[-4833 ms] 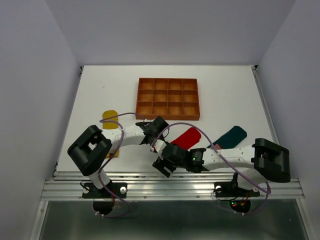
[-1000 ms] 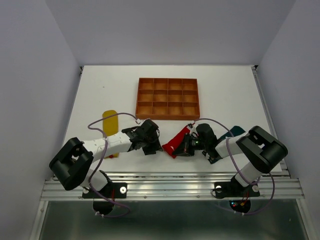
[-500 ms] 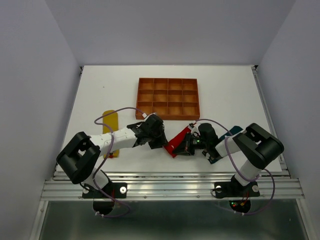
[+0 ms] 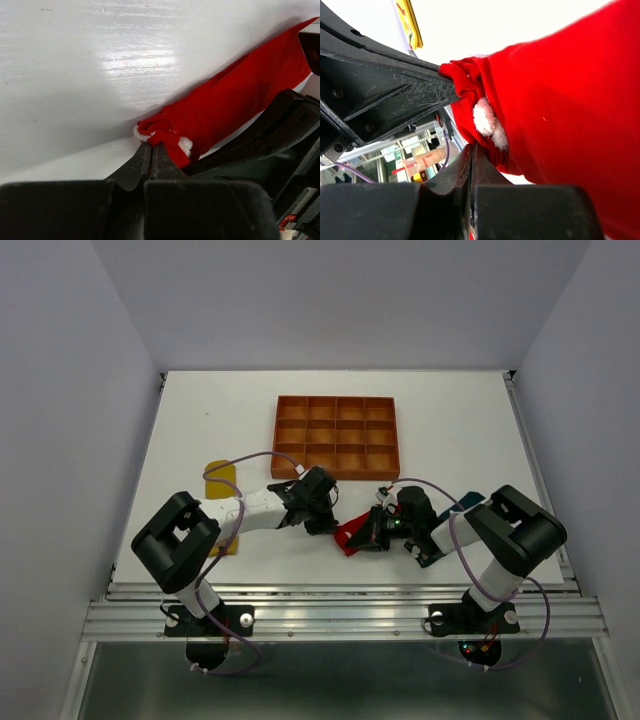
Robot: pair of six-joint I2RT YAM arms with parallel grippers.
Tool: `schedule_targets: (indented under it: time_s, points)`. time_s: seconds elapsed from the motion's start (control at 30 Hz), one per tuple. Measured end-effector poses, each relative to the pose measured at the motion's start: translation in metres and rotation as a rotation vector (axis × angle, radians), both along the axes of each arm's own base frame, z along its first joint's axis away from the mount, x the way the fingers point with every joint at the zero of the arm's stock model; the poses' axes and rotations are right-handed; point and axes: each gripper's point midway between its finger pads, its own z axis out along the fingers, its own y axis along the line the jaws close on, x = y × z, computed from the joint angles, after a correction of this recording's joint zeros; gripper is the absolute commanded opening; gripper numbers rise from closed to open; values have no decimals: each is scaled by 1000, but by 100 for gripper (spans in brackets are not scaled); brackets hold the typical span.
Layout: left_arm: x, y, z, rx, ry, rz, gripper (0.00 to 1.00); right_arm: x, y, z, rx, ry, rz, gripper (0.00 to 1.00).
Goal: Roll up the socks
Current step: Pick up the sock at the center of the board.
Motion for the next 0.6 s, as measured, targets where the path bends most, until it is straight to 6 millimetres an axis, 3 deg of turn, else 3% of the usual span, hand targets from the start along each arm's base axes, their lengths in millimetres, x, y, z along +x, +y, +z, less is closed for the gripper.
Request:
schedule_targets:
  time_s: [0.17,0.4,0.6]
  points:
    - [-3,2,-3,20,10,-7,0,-3,0,-2,1,-8,22,1]
    - [-17,28,-5,134,58,38,0,-5,7,-1,-14,-63,96,1]
    - [-35,55,4,201,113,86,0,-12,25,14,-14,-148,192,1]
